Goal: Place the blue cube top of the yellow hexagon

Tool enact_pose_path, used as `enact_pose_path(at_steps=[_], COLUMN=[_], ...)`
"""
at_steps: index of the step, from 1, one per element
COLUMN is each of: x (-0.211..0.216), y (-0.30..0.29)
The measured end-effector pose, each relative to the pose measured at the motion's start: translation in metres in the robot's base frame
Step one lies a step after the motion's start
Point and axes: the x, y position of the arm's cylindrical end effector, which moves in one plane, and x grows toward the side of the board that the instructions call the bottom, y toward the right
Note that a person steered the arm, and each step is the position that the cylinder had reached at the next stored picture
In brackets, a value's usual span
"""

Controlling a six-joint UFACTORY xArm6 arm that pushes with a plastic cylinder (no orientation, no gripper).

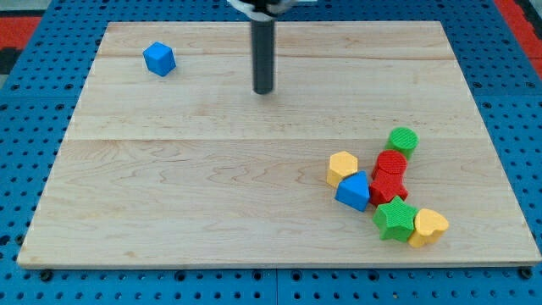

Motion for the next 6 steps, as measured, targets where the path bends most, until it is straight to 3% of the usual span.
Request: enact_pose_path(at_steps=[2, 3, 4, 5, 6], x=[0.017, -0.037, -0.077, -0.043, 0.026], y=[-0.200, -0.259, -0.202, -0.092, -0.060])
